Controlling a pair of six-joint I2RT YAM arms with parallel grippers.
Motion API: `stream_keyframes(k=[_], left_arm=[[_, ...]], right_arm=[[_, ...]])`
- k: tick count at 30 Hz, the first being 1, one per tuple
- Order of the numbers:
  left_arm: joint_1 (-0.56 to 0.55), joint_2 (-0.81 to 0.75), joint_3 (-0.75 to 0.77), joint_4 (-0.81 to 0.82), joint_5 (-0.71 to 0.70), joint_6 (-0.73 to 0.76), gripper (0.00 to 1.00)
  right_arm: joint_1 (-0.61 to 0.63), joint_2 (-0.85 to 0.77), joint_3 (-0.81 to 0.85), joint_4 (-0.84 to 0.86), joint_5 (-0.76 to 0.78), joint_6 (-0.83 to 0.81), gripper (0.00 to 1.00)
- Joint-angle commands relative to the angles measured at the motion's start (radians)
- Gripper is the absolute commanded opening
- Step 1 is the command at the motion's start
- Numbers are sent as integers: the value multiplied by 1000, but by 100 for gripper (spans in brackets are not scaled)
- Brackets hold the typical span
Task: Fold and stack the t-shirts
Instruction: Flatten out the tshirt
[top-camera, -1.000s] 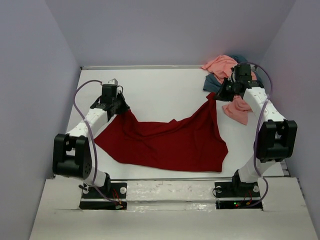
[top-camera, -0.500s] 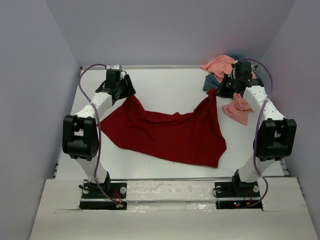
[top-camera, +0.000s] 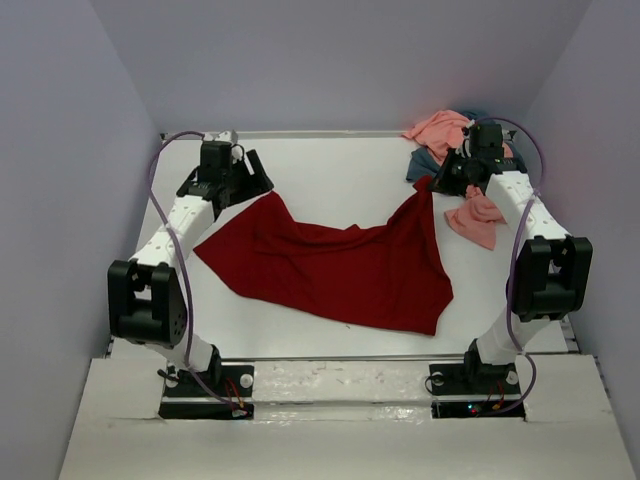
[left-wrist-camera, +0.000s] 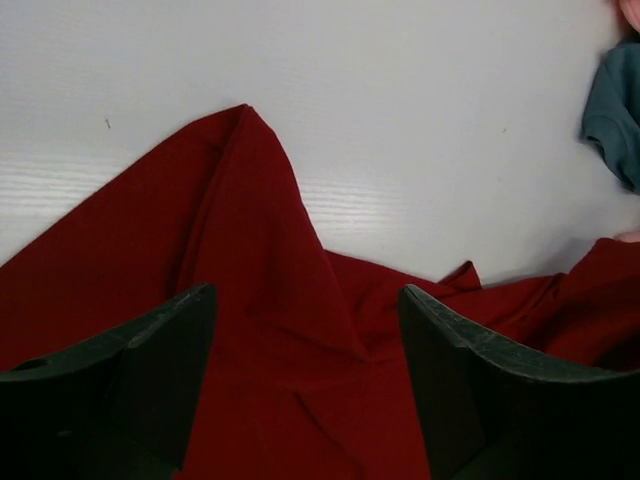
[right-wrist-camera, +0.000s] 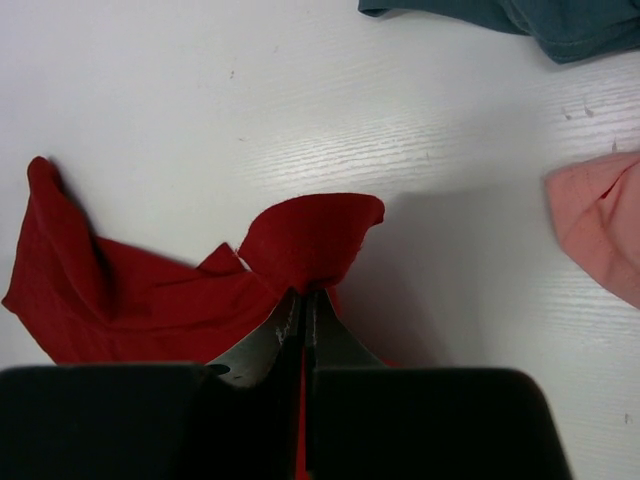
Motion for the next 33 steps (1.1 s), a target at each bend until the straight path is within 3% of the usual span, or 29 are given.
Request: stream_keyframes(k=[1, 5, 13, 21, 33], left_arm=[[-2, -123, -108, -72, 42, -61, 82], [-1, -201, -211, -70, 42, -116, 82], [-1, -203, -298, -17, 51, -184, 82], [-1, -89, -318, 34, 84, -226, 82], [5, -23, -274, -35, -4, -242, 80]], right_arm=[[-4, 3, 23, 48, -1, -15, 0], [-4, 1, 27, 48, -8, -15, 0], [-4, 1, 23, 48, -27, -10, 0], [-4, -7, 18, 48, -28, -10, 0], [-4, -13, 15, 48, -24, -12, 0]])
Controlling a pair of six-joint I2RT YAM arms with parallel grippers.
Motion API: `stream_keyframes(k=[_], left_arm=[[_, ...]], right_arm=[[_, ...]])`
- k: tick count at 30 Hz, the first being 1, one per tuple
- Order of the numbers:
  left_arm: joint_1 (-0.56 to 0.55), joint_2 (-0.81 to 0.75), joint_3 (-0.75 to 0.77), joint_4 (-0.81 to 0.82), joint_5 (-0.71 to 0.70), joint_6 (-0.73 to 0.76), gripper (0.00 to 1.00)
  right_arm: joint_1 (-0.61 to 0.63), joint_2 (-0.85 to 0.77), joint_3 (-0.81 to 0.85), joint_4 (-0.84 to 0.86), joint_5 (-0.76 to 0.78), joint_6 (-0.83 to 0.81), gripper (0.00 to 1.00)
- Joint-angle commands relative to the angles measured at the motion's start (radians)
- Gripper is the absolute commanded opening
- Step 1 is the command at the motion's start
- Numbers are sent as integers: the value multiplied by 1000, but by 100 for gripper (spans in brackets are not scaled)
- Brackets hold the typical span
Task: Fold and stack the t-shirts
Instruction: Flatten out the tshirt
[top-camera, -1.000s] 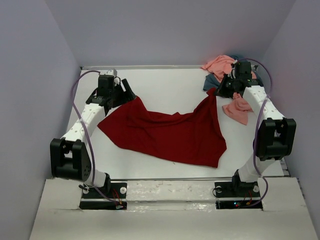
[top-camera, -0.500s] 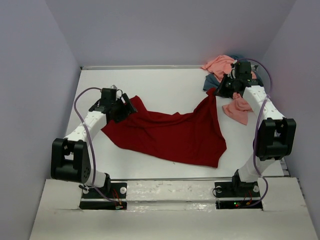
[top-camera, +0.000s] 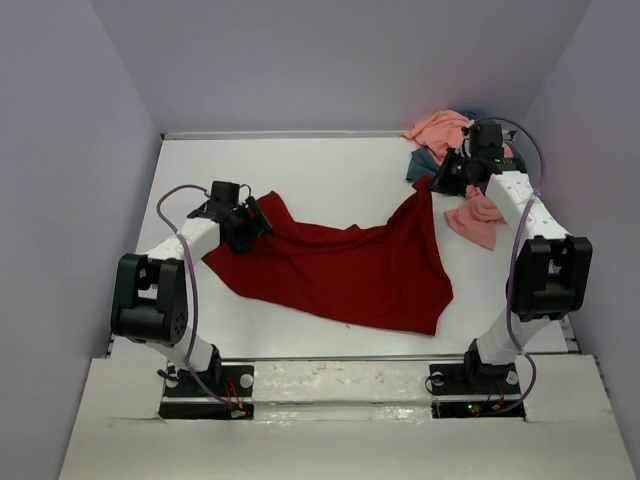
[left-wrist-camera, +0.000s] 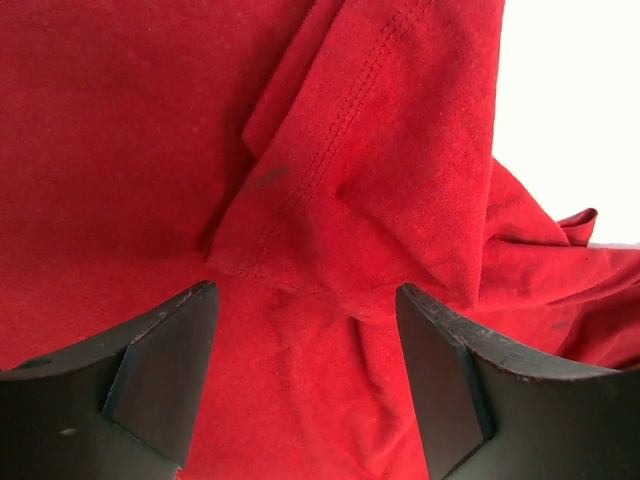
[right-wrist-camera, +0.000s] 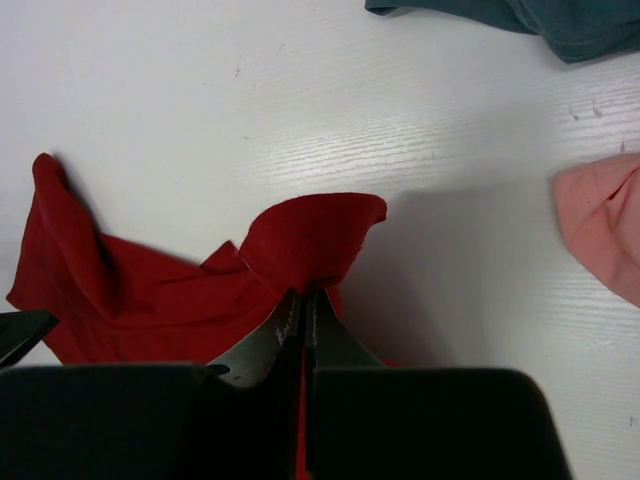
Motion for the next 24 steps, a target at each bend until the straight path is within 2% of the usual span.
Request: stream_keyframes(k=[1, 10, 13, 21, 24], left_arm=[[7, 5, 29, -14, -13, -11, 81], [8, 54, 20, -3, 7, -14, 76], [8, 63, 27, -4, 5, -16, 70], [8, 90, 46, -18, -9, -20, 68], [8, 103, 50, -20, -10, -20, 62]], right_arm=[[-4, -14, 14, 41, -10, -12, 0], [-4, -9, 14, 43, -8, -12, 0], [-4, -11, 14, 43, -8, -12, 0], [-4, -11, 14, 43, -5, -15, 0], [-4, -9, 15, 43, -5, -15, 0]])
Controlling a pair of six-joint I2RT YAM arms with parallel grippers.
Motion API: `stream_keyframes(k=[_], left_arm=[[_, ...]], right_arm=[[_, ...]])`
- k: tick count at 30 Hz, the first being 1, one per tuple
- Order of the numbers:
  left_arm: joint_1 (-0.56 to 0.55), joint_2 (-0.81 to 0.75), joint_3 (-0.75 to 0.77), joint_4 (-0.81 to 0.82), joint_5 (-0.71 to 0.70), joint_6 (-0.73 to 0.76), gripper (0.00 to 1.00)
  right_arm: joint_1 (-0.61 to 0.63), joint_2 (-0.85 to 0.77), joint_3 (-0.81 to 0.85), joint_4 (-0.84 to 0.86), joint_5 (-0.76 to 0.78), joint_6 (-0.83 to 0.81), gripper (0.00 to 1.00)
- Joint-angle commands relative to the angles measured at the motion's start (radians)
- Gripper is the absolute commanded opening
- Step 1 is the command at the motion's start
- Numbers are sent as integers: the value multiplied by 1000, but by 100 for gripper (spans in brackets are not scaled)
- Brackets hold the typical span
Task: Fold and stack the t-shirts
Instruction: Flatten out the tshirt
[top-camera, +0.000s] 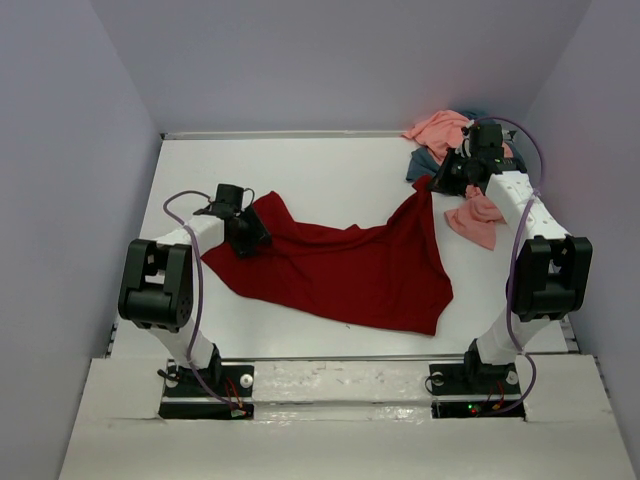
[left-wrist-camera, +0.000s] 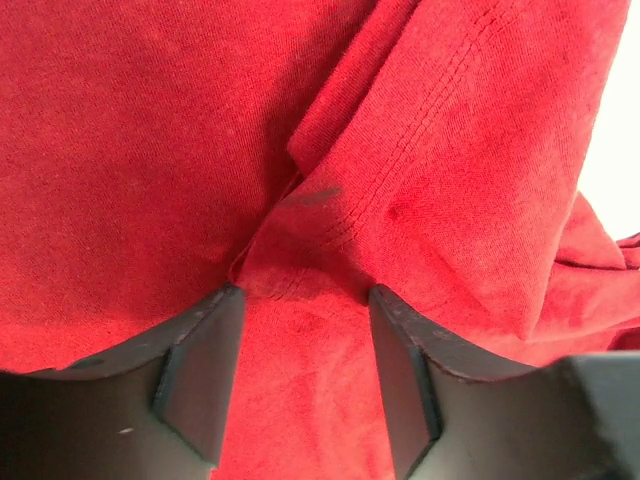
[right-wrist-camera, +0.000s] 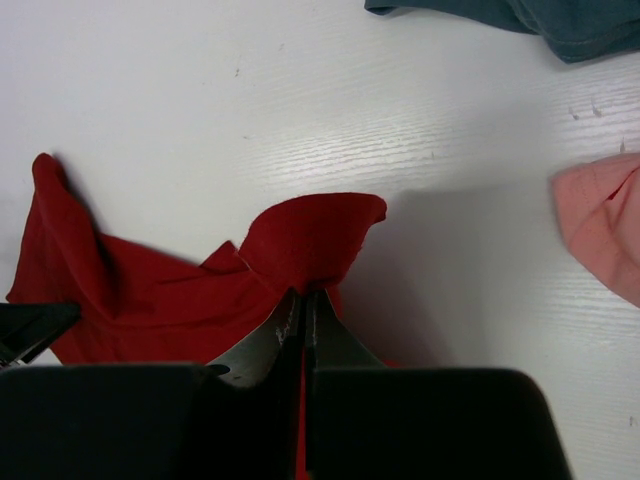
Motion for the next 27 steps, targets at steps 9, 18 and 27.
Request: stream_keyframes(k=[9, 18, 27], left_arm=[[6, 29, 61, -19, -9, -6, 43], [8, 41, 68, -24, -4, -1, 19], [12, 33, 99, -34, 3, 9, 0]], right_arm=[[-4, -9, 15, 41, -6, -13, 0], [-4, -2, 21, 42, -7, -13, 0], [-4, 2, 27, 41, -7, -12, 0]])
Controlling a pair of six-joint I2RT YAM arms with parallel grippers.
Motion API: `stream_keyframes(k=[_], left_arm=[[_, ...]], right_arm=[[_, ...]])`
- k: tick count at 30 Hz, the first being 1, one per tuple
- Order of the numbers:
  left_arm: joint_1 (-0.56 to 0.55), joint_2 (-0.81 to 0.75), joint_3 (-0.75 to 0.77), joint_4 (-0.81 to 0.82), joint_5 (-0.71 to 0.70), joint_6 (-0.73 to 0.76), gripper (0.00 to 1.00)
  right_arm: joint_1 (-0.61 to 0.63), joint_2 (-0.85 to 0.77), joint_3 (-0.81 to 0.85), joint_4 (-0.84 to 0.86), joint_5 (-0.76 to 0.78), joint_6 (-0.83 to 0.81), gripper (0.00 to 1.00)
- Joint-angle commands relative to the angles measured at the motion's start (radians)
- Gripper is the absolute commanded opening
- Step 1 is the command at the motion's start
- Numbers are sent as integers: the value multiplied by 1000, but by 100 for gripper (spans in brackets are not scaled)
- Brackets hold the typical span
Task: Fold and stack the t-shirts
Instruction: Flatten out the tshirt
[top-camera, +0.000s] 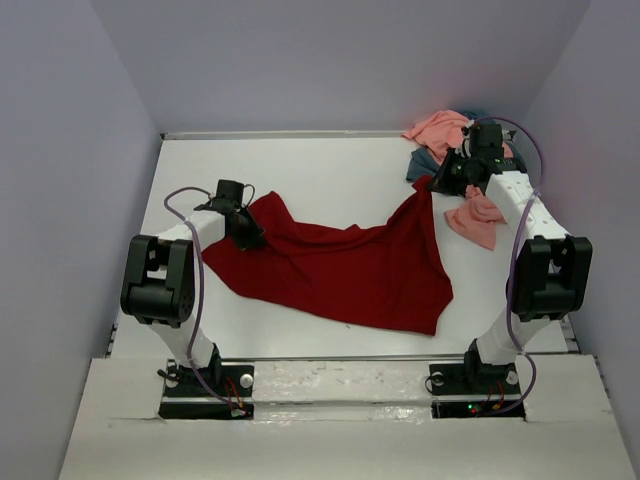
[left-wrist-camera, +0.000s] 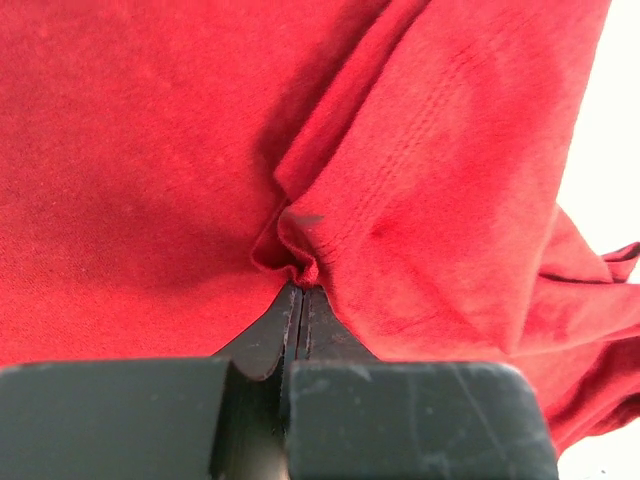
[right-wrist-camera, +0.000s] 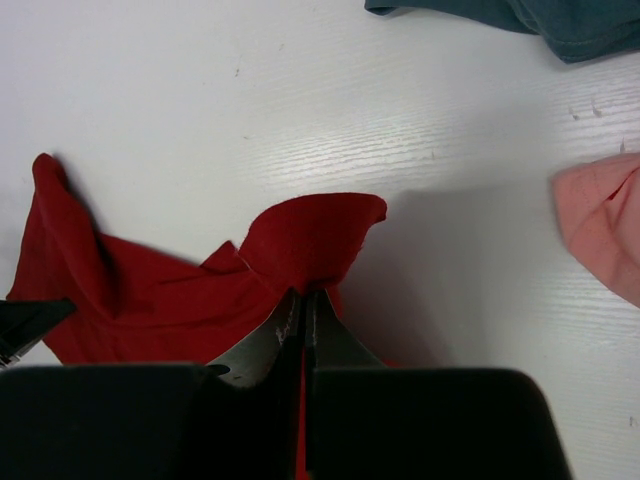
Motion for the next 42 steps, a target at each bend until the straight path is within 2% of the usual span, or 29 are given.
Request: stream_keyframes(k=[1, 8, 15, 18, 23, 26, 28, 29, 30, 32, 37, 42], left_arm=[[9, -7, 68, -27, 9, 15, 0], [9, -54, 273, -103, 9, 42, 0], [12, 9, 652, -236, -51, 93, 0], [28, 47, 738, -256, -51, 101, 0], [43, 78, 763, -262, -33, 105, 0], [43, 73, 740, -247, -25, 107, 0], [43, 62, 709, -235, -20, 107, 0], [45, 59, 703, -232, -20, 108, 0], [43, 58, 691, -230, -19, 110, 0], [43, 53, 680, -227, -16, 114, 0], [45, 58, 683, -224, -5, 119, 0], [45, 72, 703, -235, 1, 131, 0]], right_arm=[[-4, 2, 29, 41, -4, -12, 0], [-4, 8, 52, 38, 1, -10, 0], [-4, 24, 80, 33, 2, -6, 0], [-4, 46, 84, 18, 7, -4, 0], [-4, 129, 86, 7, -7, -16, 1], [-4, 173, 107, 7, -7, -26, 7], [-4, 218, 141, 4, -10, -46, 35], [-4, 233, 159, 1, -9, -55, 42], [-4, 262, 179, -11, -1, -70, 55], [-4, 294, 257, -48, 14, -104, 63], [48, 373, 423, -118, 71, -174, 65], [164, 396, 462, -151, 206, -250, 65]])
